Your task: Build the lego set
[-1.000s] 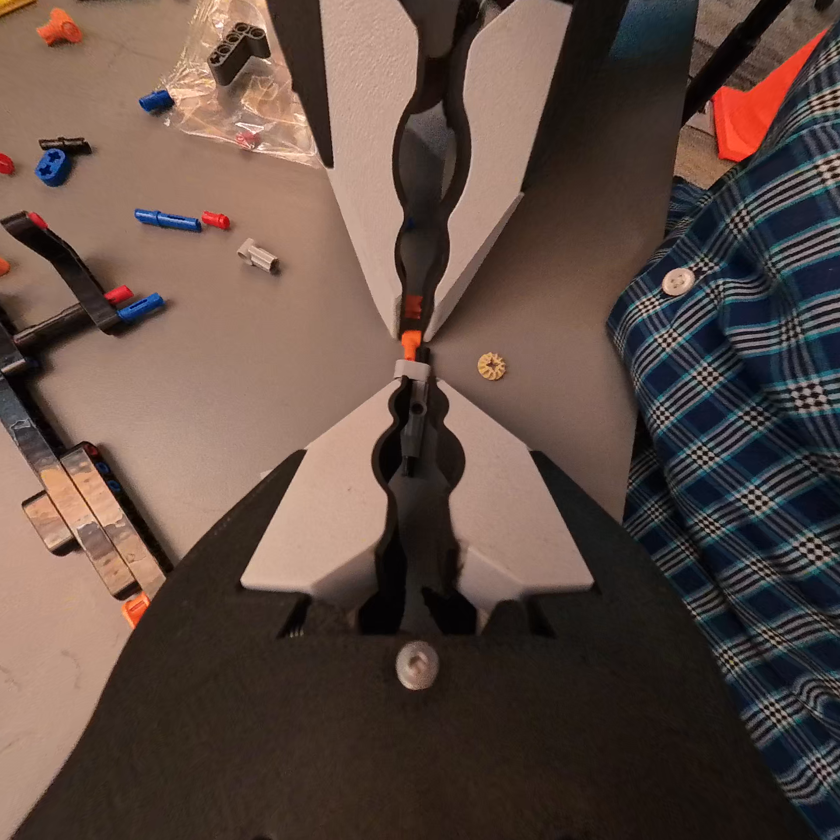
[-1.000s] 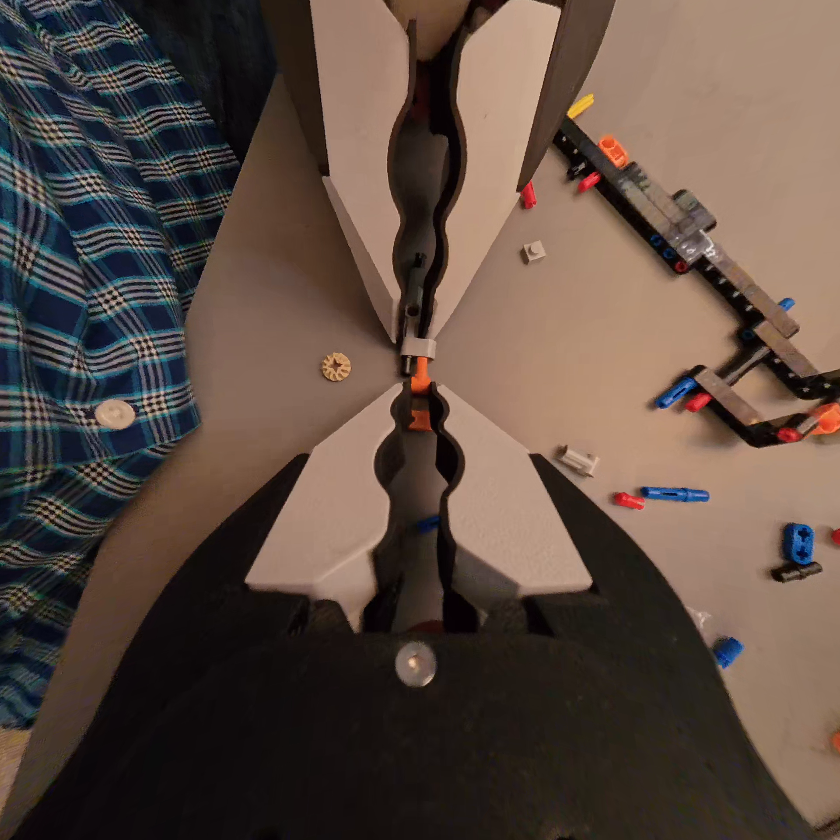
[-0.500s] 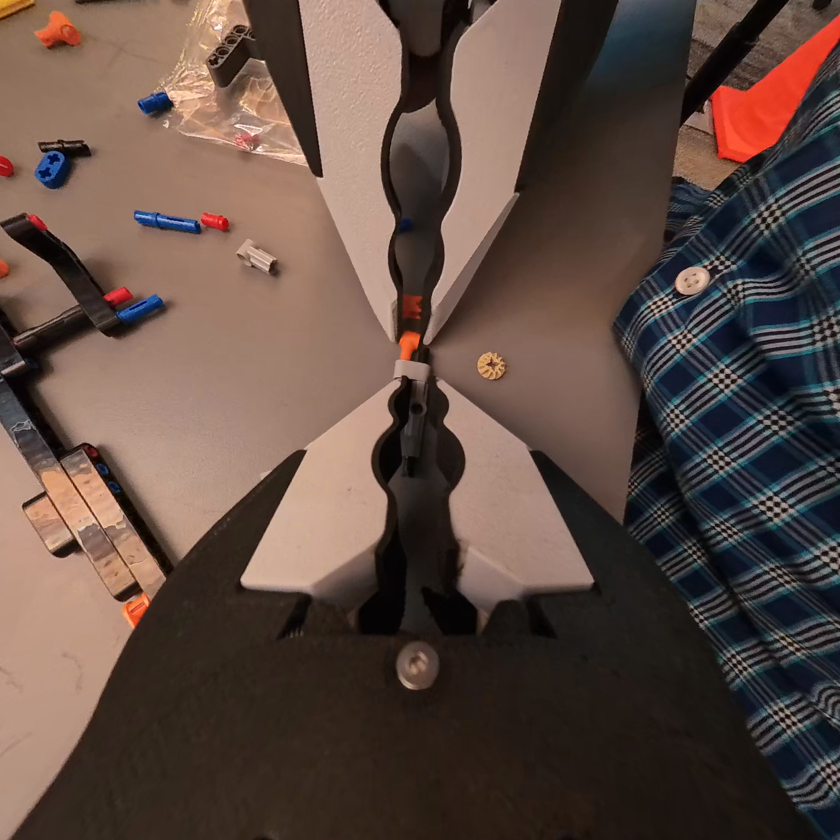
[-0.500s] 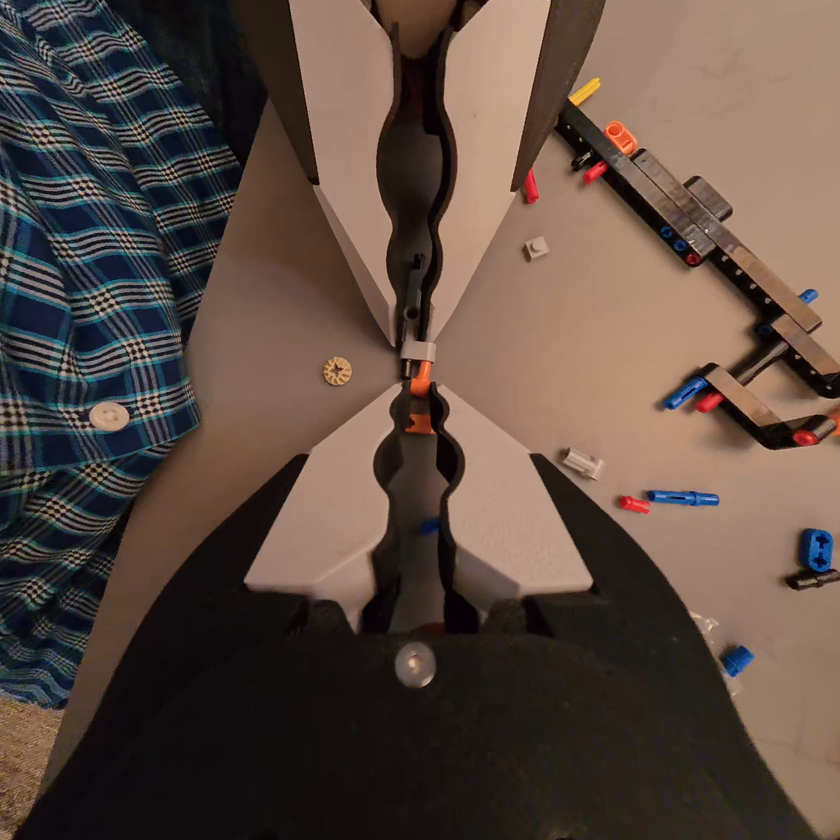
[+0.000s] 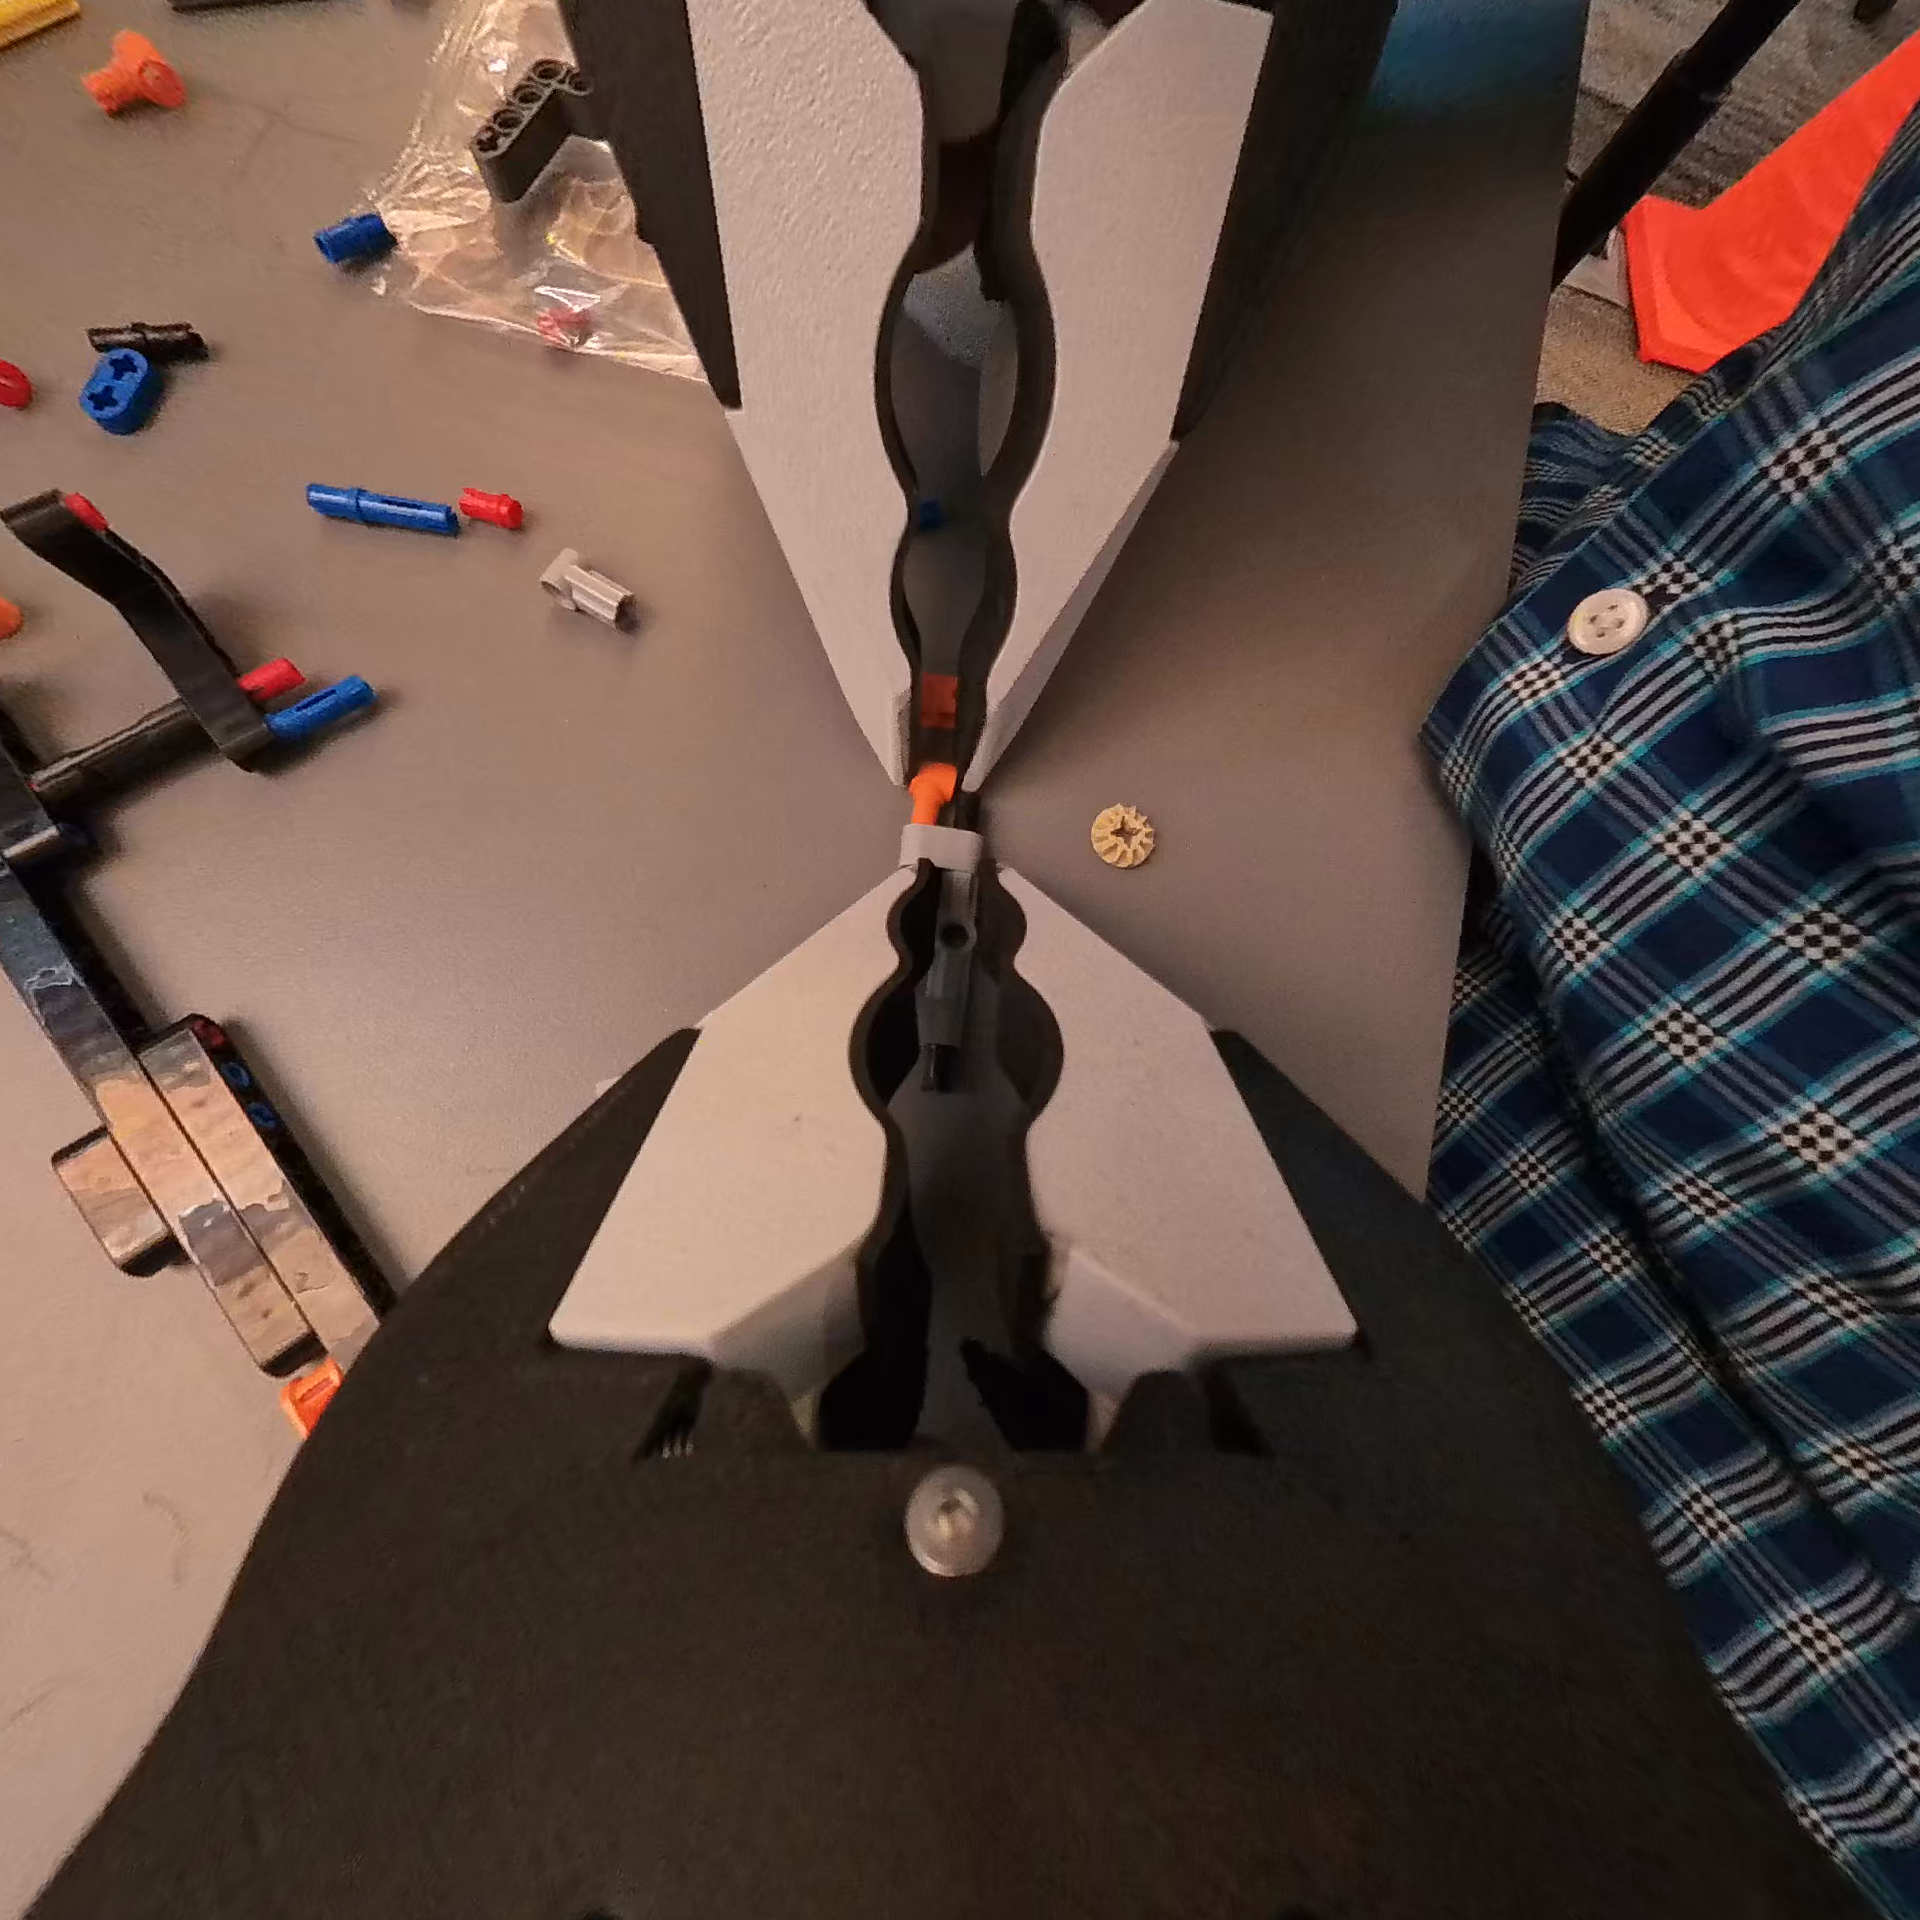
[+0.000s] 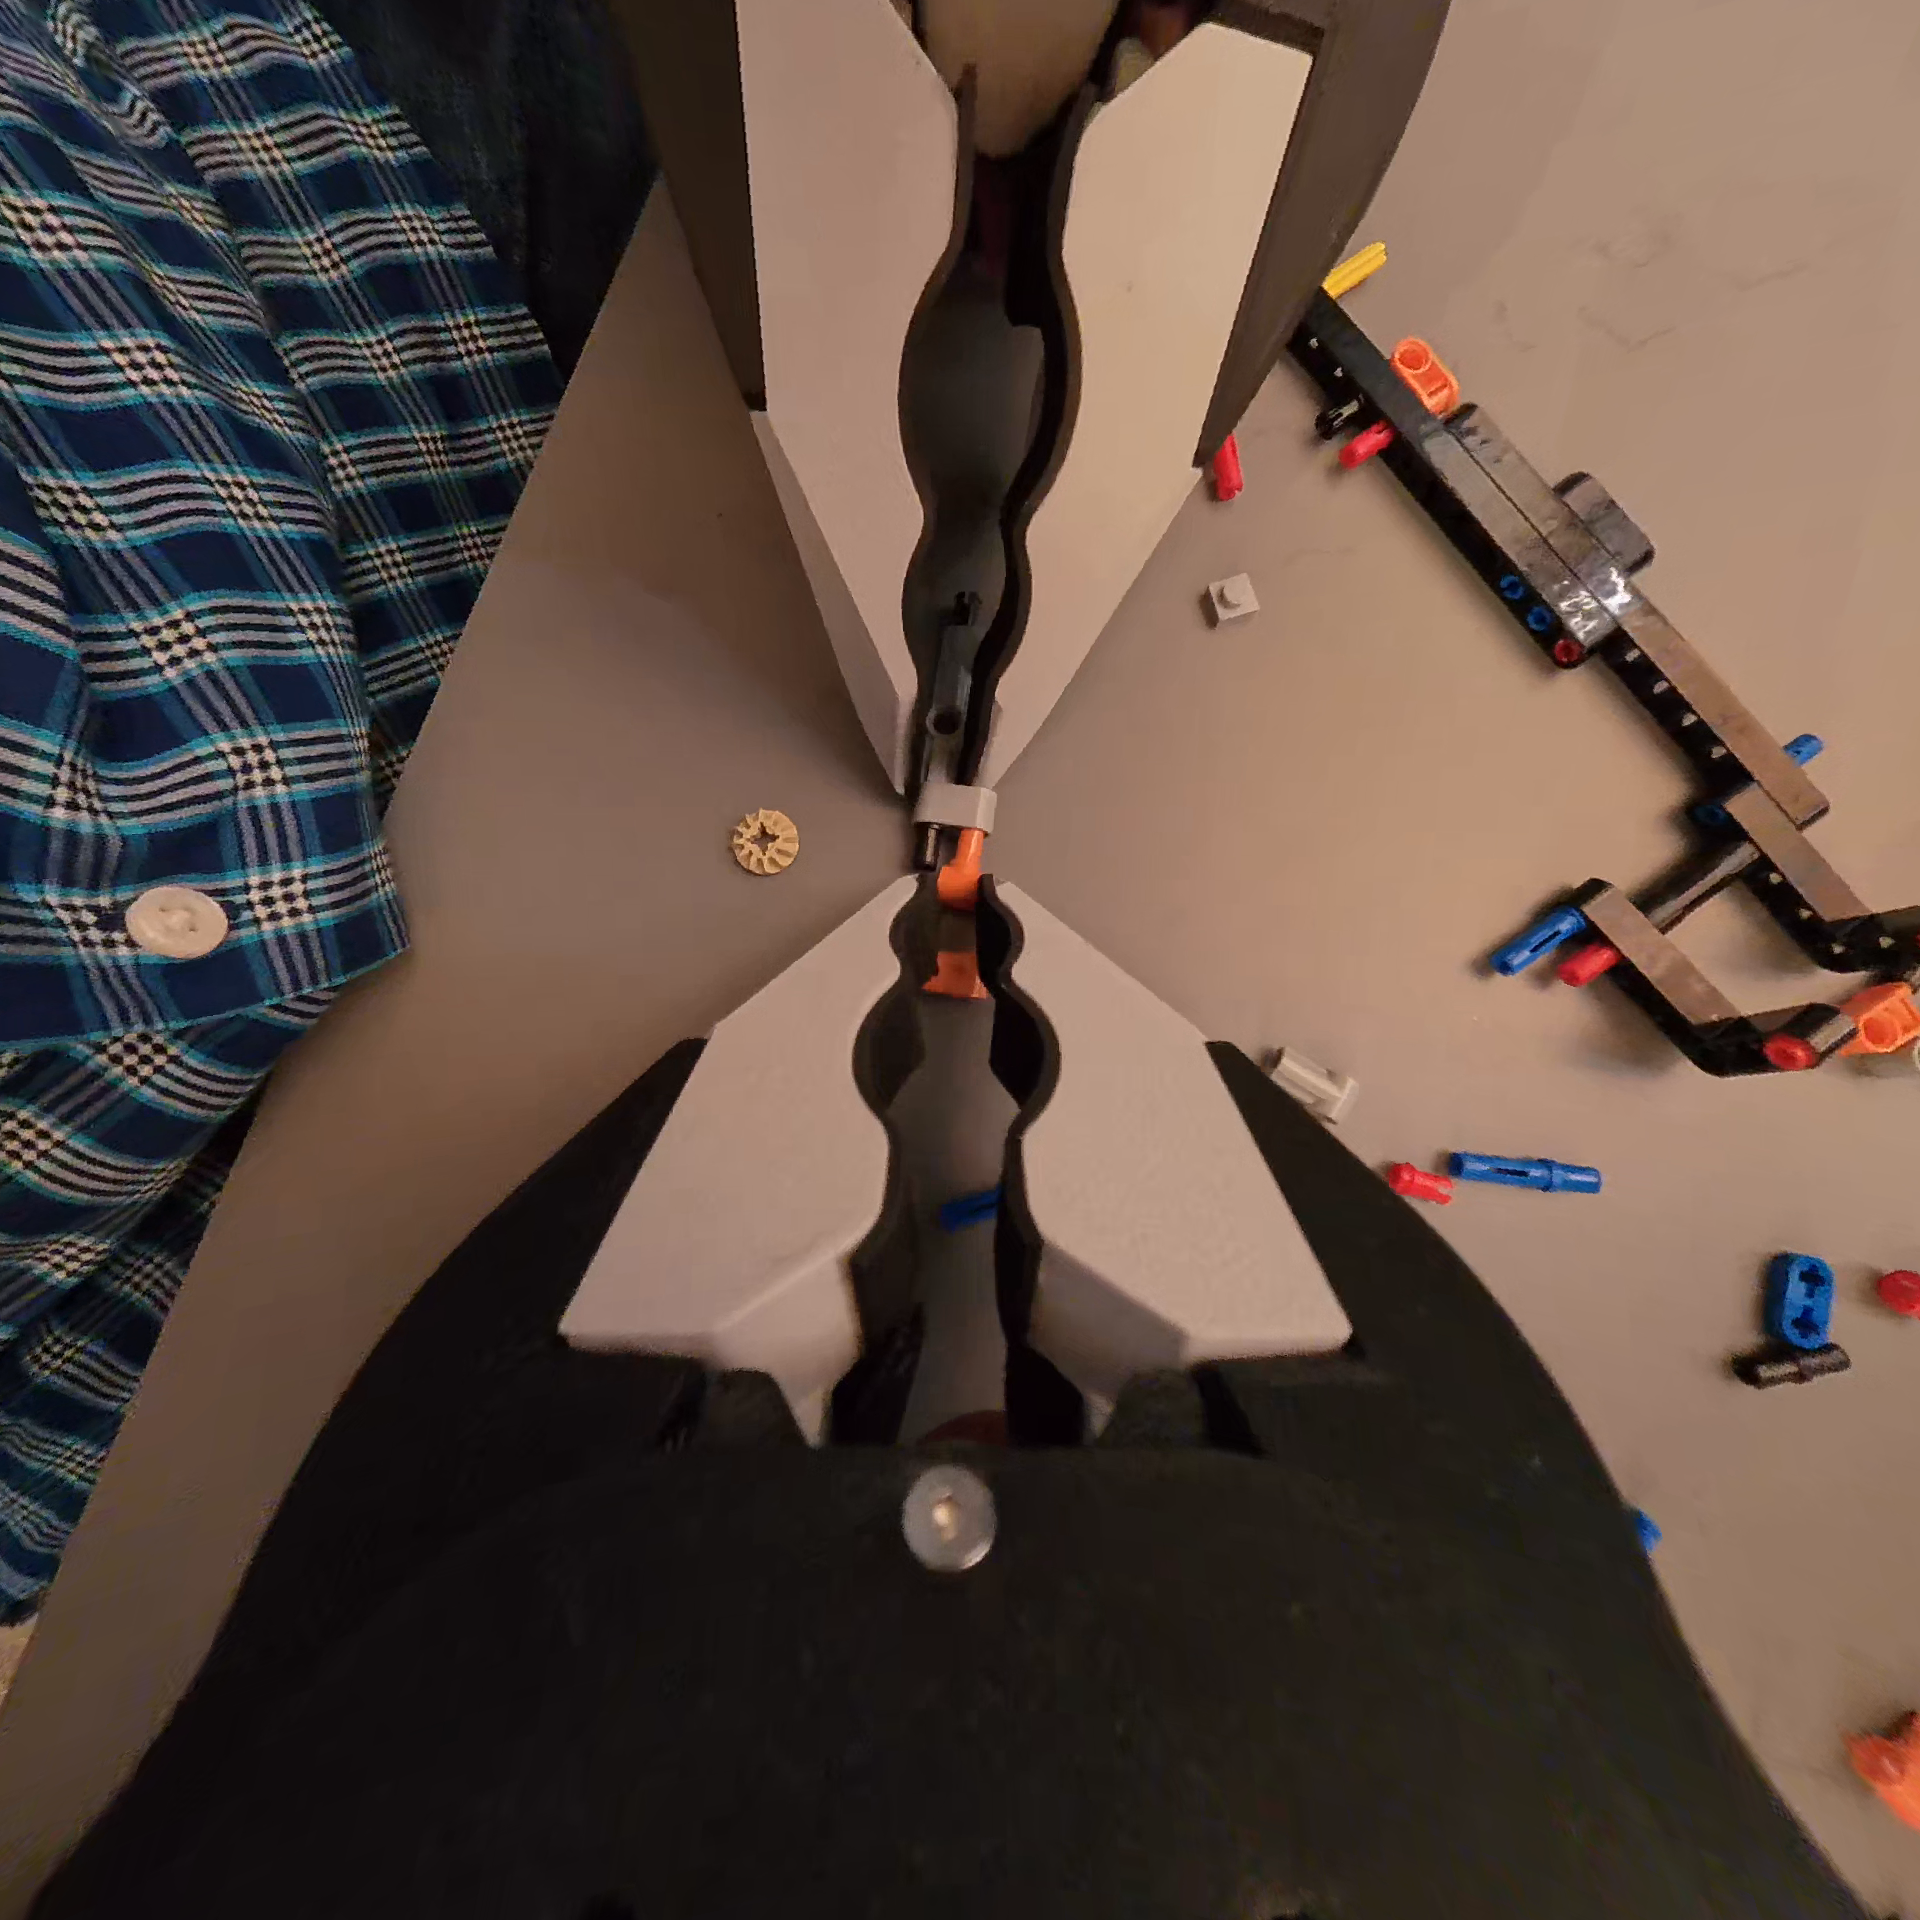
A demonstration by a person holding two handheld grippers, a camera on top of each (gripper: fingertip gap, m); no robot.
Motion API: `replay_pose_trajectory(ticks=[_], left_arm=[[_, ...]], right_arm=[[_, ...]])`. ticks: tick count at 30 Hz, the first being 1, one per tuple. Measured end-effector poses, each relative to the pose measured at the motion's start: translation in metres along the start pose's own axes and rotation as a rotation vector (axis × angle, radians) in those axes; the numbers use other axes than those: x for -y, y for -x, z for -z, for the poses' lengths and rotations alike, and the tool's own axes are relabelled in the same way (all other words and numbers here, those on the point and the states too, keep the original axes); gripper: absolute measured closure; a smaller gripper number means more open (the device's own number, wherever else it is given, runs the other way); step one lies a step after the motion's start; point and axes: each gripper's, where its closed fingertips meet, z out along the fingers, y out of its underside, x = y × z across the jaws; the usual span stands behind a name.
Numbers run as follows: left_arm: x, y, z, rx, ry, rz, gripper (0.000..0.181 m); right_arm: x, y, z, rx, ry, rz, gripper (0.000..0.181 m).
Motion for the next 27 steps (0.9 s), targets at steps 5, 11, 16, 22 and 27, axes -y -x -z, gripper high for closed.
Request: replay_pose_trajectory(ticks=[5, 11, 16, 22, 27], left_arm=[[0.0001, -0.0001, -0.0001, -0.007, -0.002, 0.000, 0.176], [0.0001, -0.0001, -0.0002, -0.013, -0.003, 0.001, 0.176], [0.0002, 0.0001, -0.0002, -0.012, -0.005, 0.000, 0.175], [0.0003, 0.0000, -0.0004, -0.012, -0.005, -0.003, 0.176], [0.0010, -0.0006, -0.0015, -0.012, -0.004, -0.010, 0.176]], right_arm=[[-0.0004, -0.0003, 0.0001, 0.024, 0.046, 0.038, 0.177], [0.0002, -0.0001, 0.0001, 0.060, 0.048, 0.071, 0.178], [0.0005, -0.0001, 0.0001, 0.099, 0.046, 0.072, 0.178], [0.0000, 0.0006, 0.0004, 0.124, 0.092, 0.072, 0.178], [-0.0023, 0.0014, 0.0019, 0.122, 0.241, 0.064, 0.178]])
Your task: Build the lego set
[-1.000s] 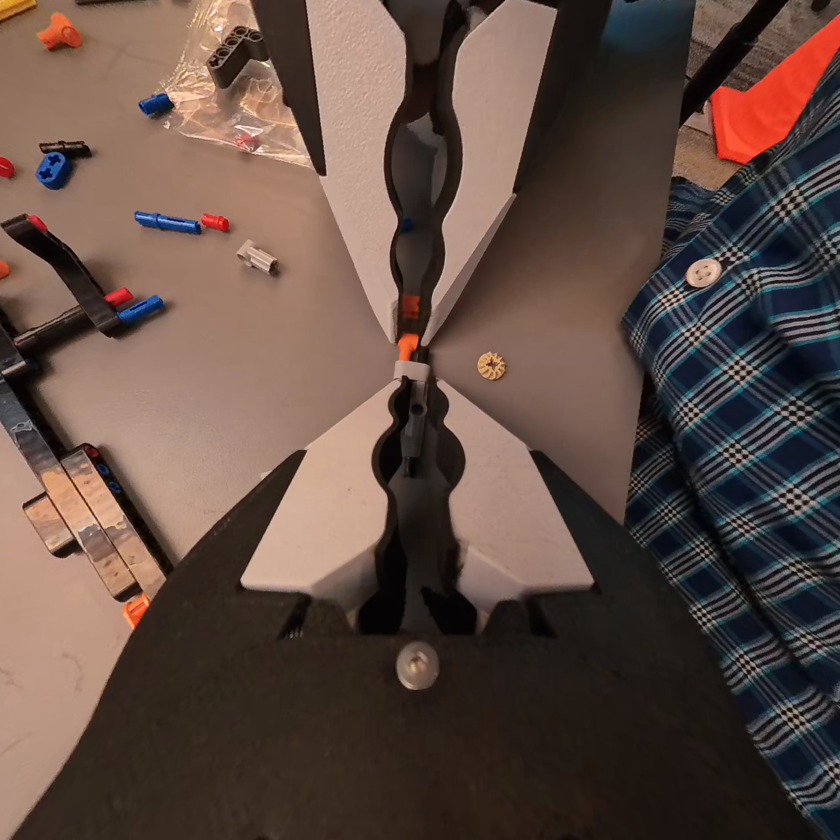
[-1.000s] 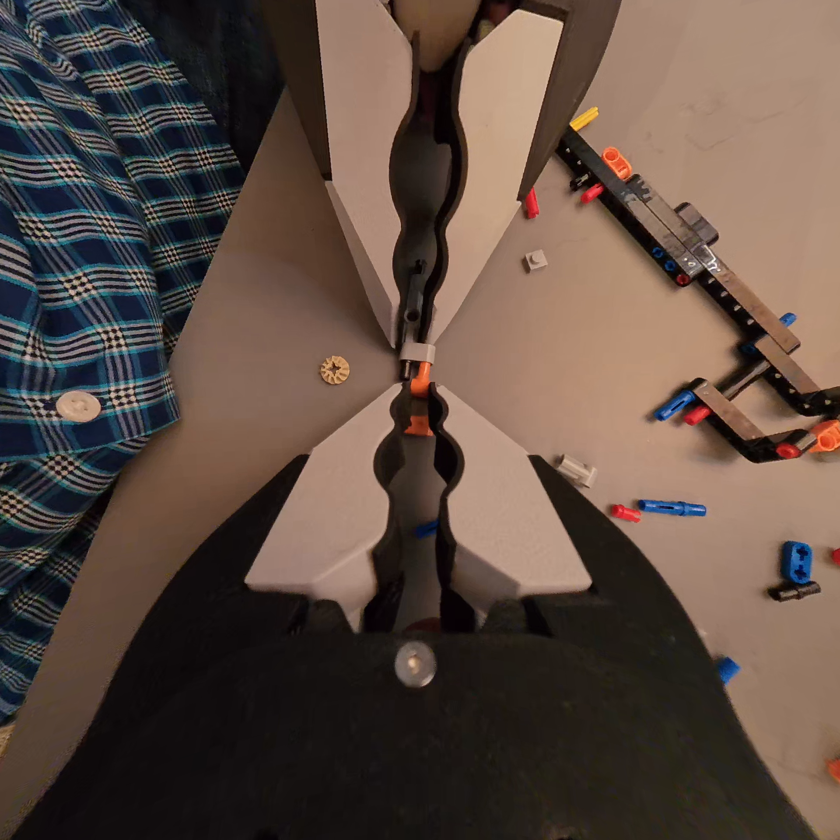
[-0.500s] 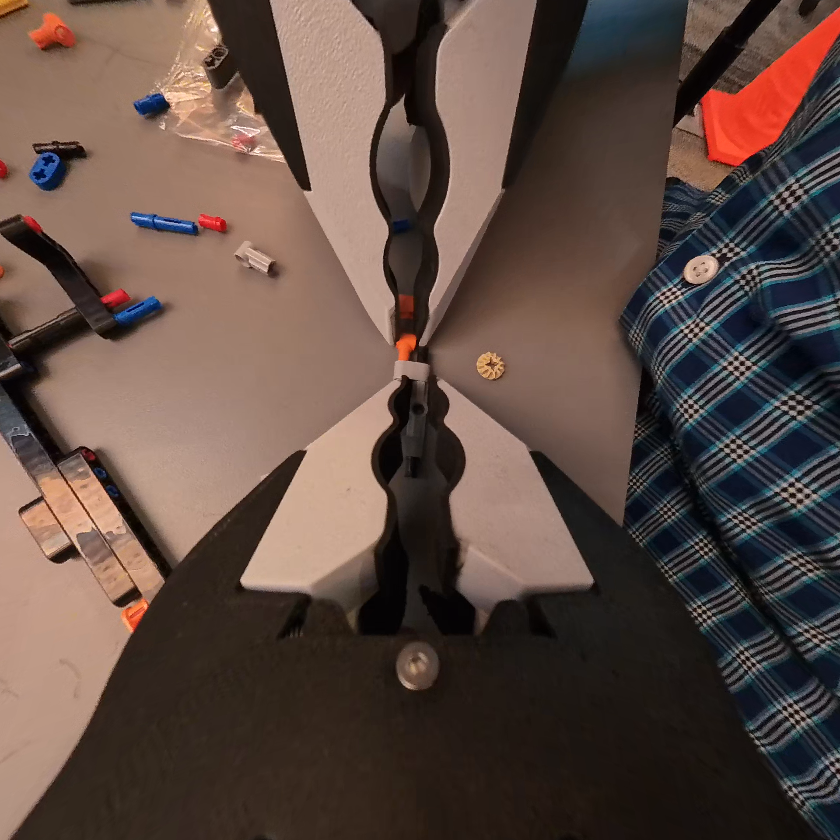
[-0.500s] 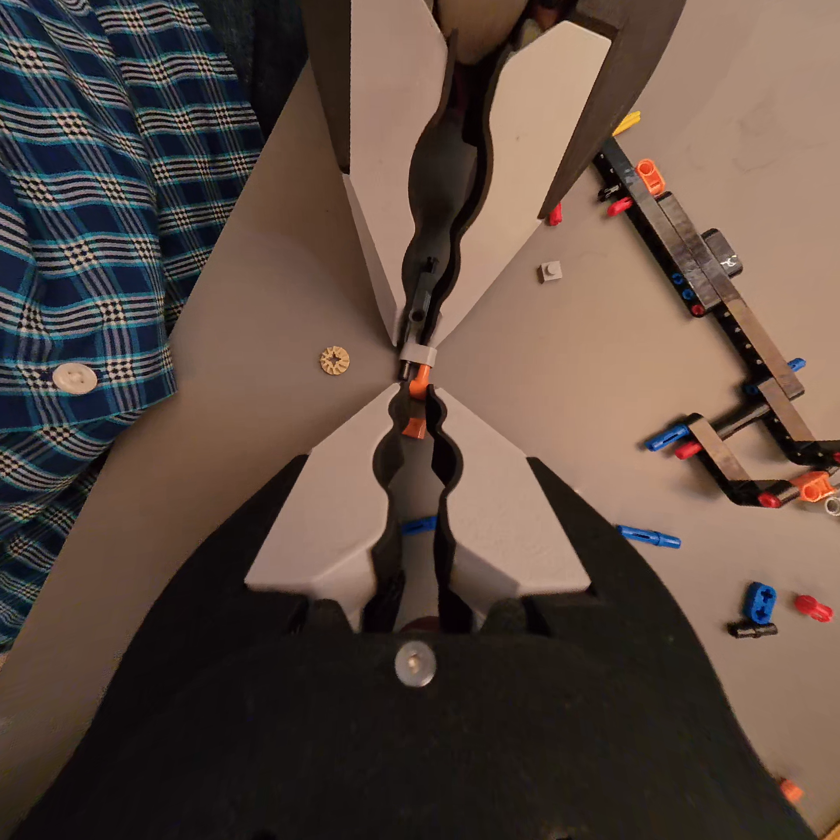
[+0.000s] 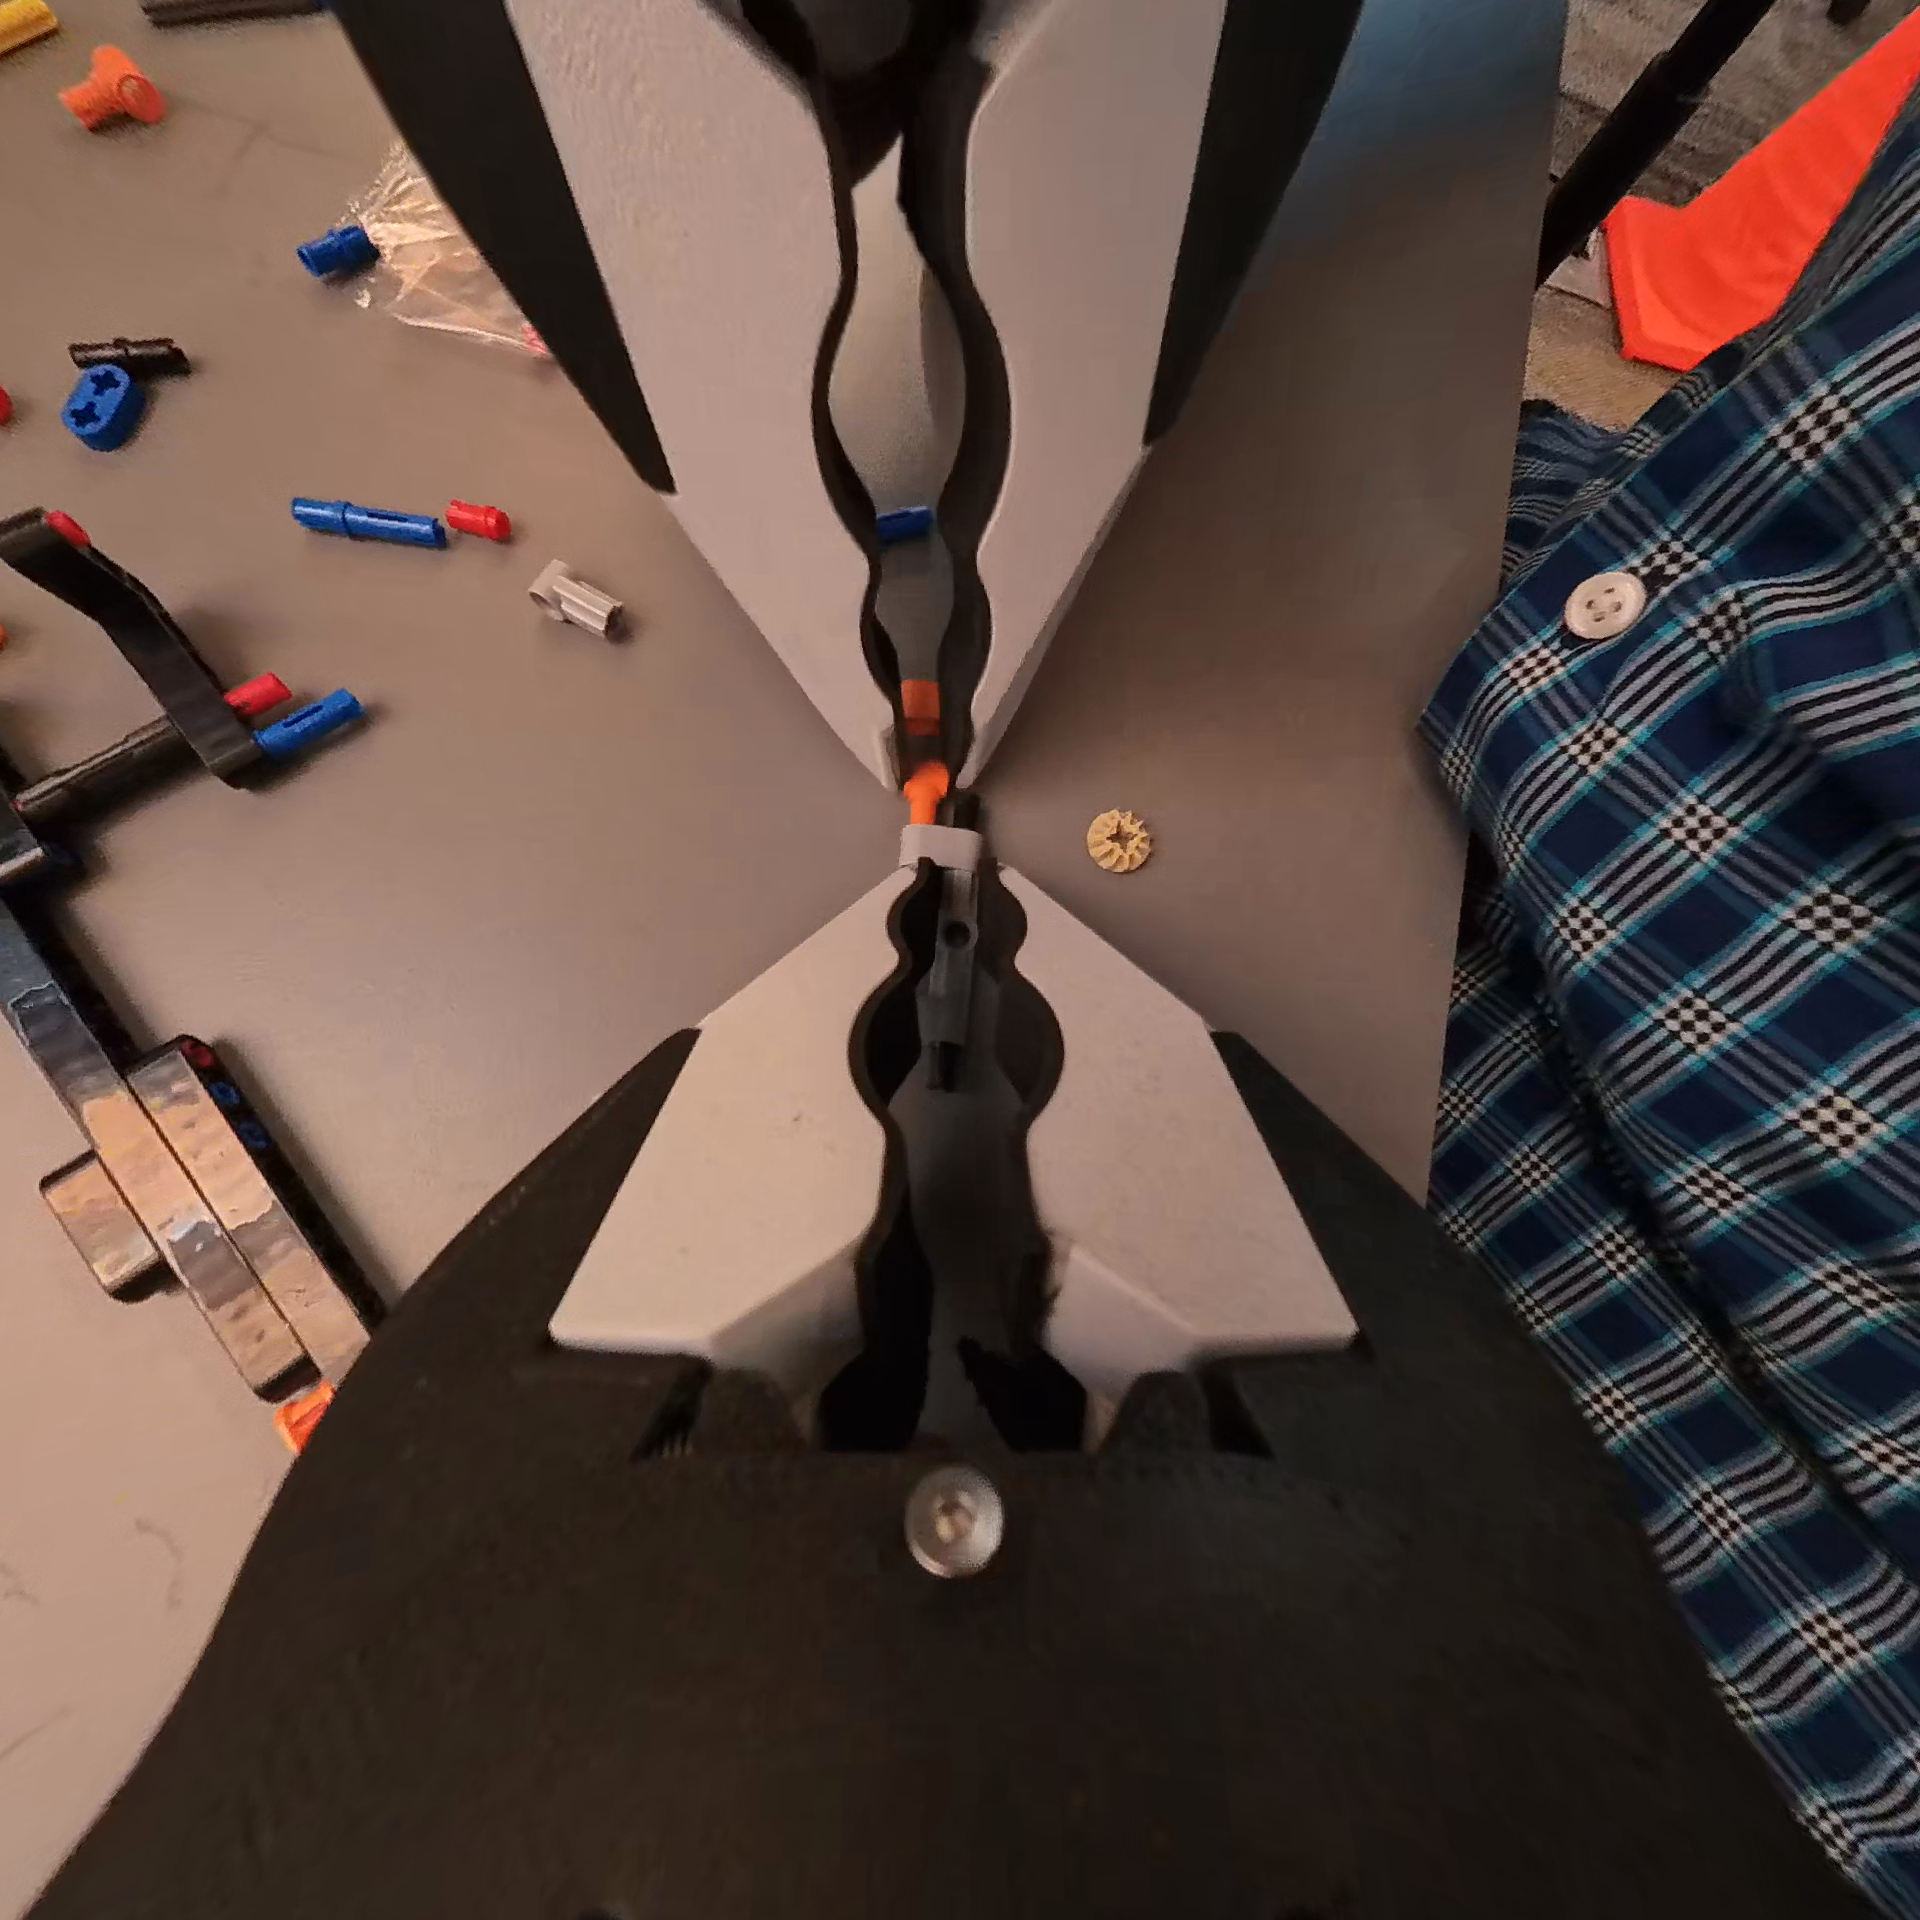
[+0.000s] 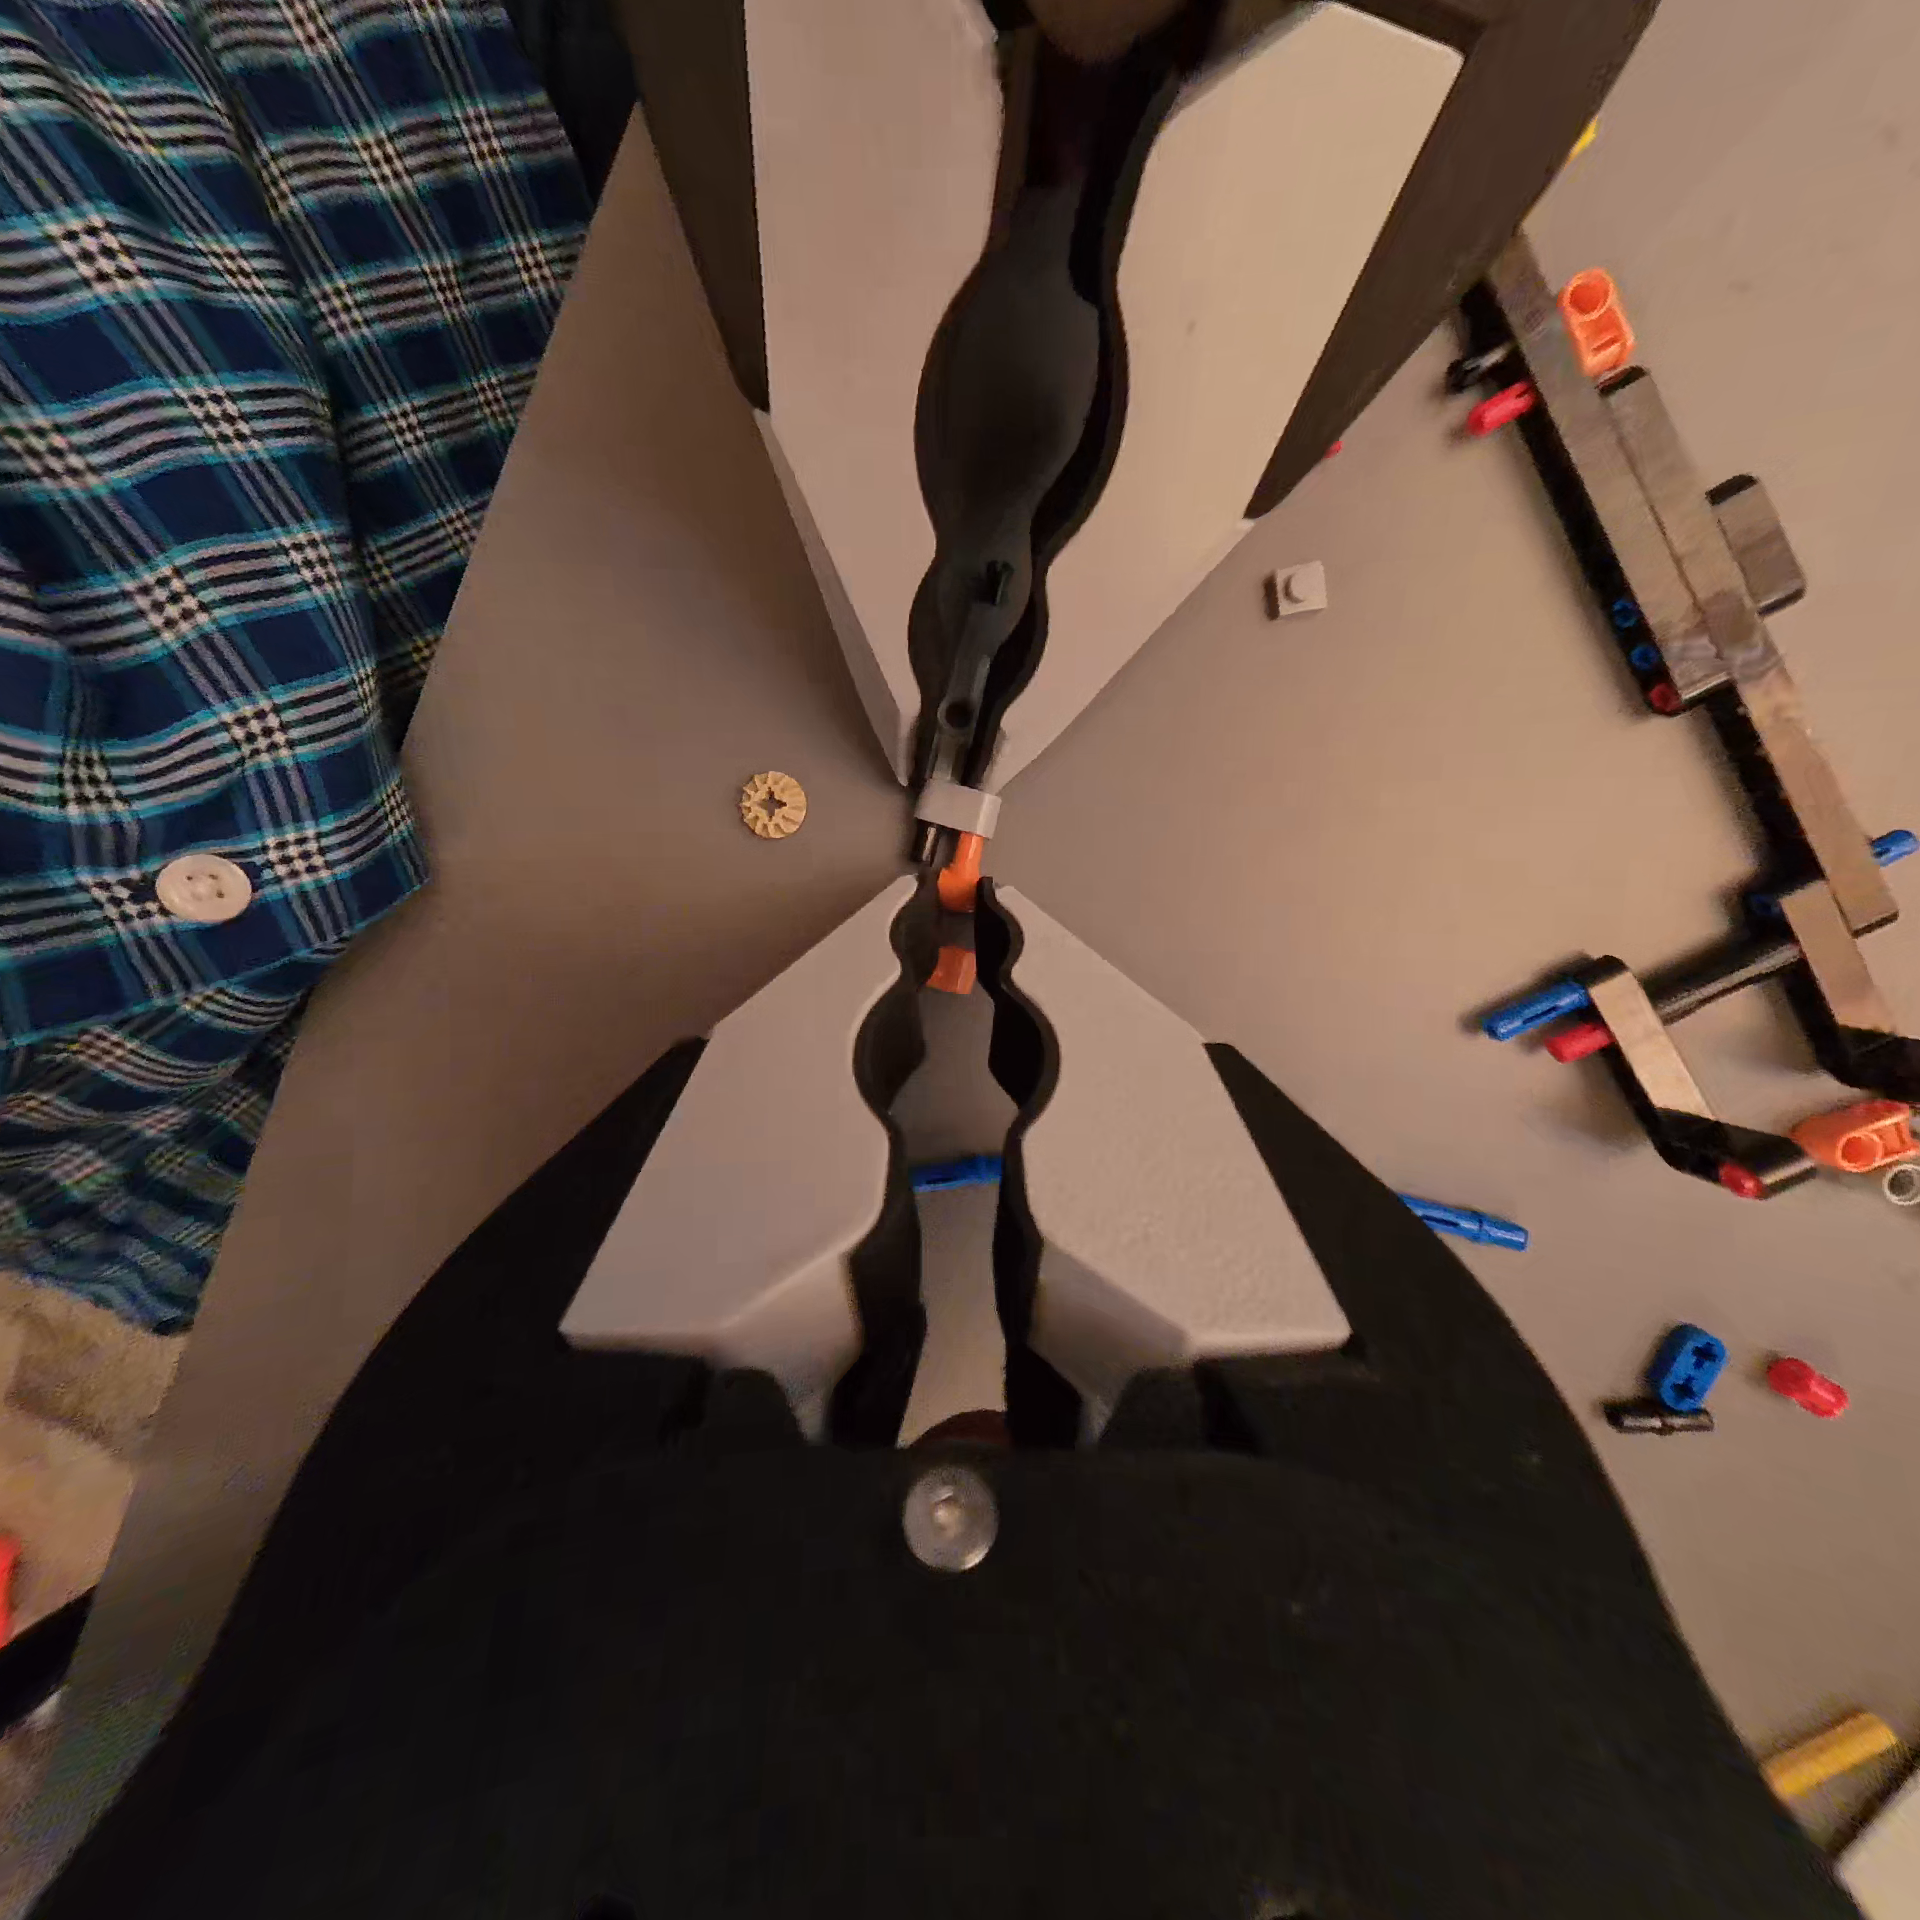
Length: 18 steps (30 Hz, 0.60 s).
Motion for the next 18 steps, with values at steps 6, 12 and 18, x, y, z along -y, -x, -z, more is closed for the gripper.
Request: replay_pose_trajectory(ticks=[6, 12, 18], left_arm=[[0.0004, -0.0003, -0.0003, 0.005, 0.000, -0.008, 0.176], [0.0003, -0.0003, -0.0003, 0.005, -0.001, -0.009, 0.176], [0.0002, -0.0003, -0.0002, 0.003, -0.002, -0.006, 0.176]], right_arm=[[0.0015, 0.0001, 0.0016, -0.007, 0.042, 0.007, 0.178], [0.0006, 0.0002, -0.0001, -0.035, -0.110, -0.025, 0.178], [0.0016, -0.0003, 0.0001, -0.084, -0.177, -0.028, 0.178]])
